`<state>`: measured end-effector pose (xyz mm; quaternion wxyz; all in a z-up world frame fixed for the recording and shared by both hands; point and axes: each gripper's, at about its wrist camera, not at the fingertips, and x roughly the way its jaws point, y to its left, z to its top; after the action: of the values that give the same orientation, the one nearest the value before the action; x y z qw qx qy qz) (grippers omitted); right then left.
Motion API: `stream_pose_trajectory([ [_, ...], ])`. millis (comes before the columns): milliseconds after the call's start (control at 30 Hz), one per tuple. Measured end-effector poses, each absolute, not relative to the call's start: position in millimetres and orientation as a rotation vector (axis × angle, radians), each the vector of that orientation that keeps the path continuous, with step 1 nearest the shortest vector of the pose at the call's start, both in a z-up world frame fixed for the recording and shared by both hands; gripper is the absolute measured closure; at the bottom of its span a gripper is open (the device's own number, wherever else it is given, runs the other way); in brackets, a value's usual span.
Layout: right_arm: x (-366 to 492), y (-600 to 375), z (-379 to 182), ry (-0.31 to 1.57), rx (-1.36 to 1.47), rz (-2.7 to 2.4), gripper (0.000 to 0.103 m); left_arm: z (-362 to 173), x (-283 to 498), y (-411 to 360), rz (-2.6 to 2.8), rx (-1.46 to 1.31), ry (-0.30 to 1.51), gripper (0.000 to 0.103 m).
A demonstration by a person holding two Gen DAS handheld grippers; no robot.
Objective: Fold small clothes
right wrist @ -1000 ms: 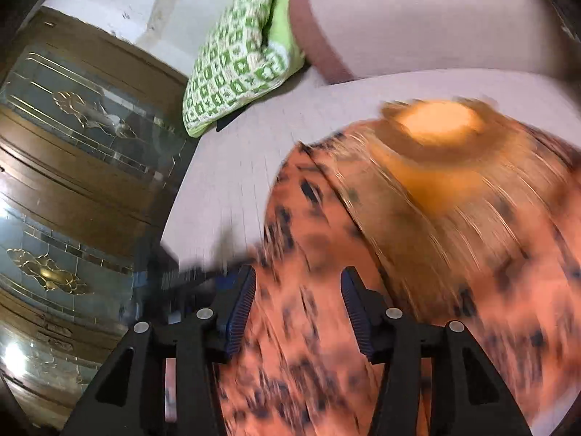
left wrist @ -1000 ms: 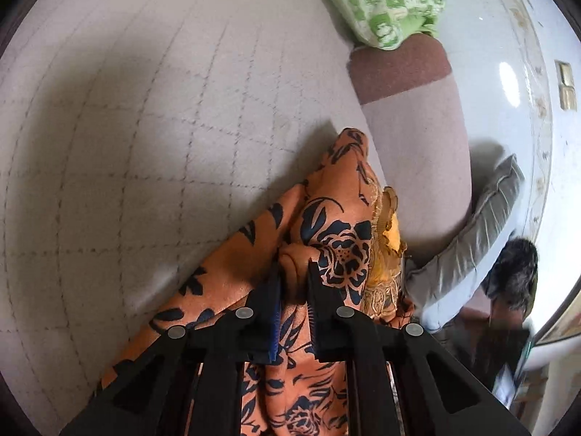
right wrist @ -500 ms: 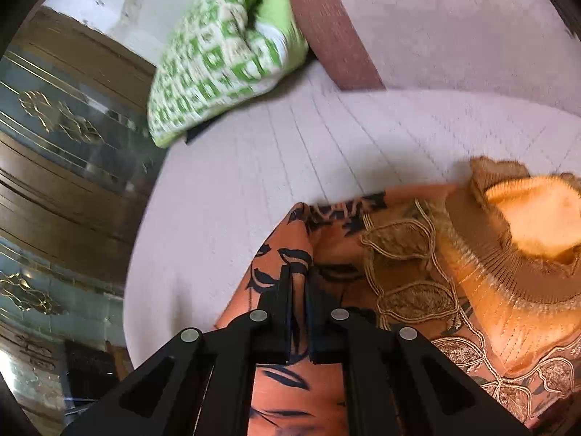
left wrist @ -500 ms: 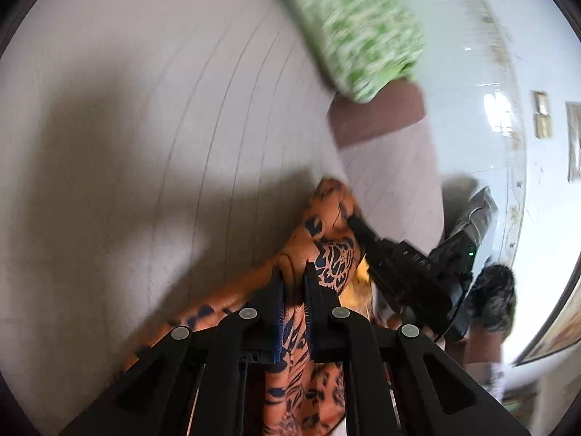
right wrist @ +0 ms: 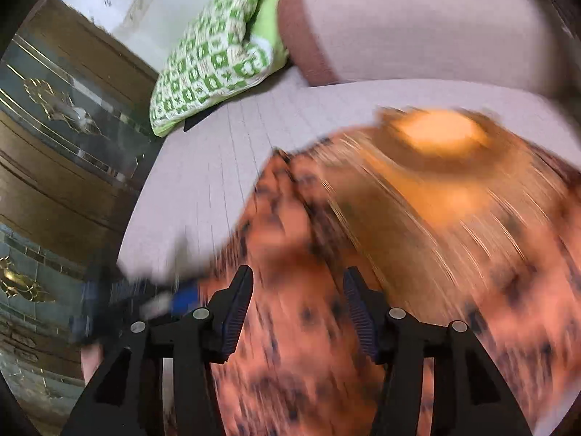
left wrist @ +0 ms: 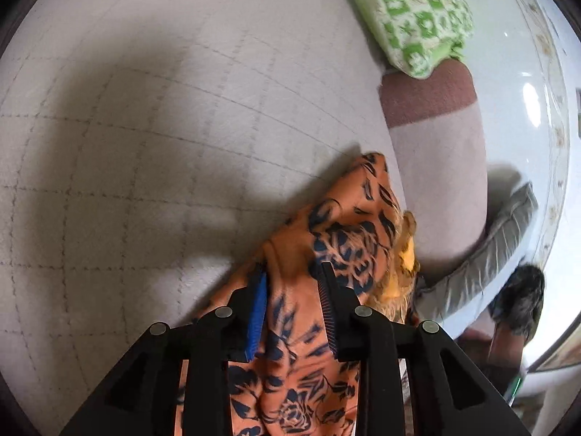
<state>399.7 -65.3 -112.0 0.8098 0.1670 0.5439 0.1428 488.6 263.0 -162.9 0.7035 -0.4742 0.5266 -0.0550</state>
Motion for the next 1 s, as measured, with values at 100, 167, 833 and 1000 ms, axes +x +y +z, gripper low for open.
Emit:
stream_pose_trajectory([
  [100,315.7,-106.0,-103.1,1.126,0.391,0.223,0.049,-159.3,489.2,253.9,-0.118,-0.999,1.18,0.076],
  [167,274.4,-131.4,-109.6,1.141,0.364,0.089,0.049,-164.9,490.3,250.7,-0.105,-0.983,1.199,0.076],
  [833,206.4,-159.0,-153.0,1.252,0.377,0.005,0.095,-138.7,474.3,214.5,-0.119,-0.554,1.175,0.092],
  [1000,200.4,-149.5,-127.1,1.157,0.356,0.089,0.072,-110.6,460.2,210.7,-0.086,-0.47,1.079,0.077],
])
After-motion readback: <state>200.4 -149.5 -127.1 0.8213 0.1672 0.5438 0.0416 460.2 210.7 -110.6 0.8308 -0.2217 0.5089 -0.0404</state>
